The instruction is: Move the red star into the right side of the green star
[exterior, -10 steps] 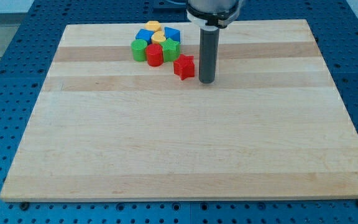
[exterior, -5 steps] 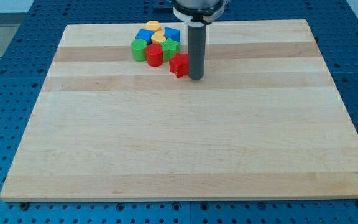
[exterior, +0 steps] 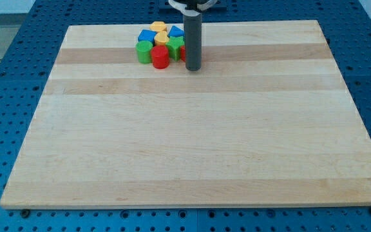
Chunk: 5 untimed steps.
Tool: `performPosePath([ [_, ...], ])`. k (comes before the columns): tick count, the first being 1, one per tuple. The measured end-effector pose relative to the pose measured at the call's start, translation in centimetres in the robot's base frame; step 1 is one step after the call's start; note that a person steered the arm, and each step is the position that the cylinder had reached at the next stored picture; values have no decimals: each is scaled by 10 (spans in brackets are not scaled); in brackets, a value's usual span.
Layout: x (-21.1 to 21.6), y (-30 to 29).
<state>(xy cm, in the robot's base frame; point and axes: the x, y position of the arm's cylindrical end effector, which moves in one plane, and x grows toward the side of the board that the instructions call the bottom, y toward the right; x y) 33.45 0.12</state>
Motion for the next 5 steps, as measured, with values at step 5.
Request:
performPosePath([
  [5,-45,26],
])
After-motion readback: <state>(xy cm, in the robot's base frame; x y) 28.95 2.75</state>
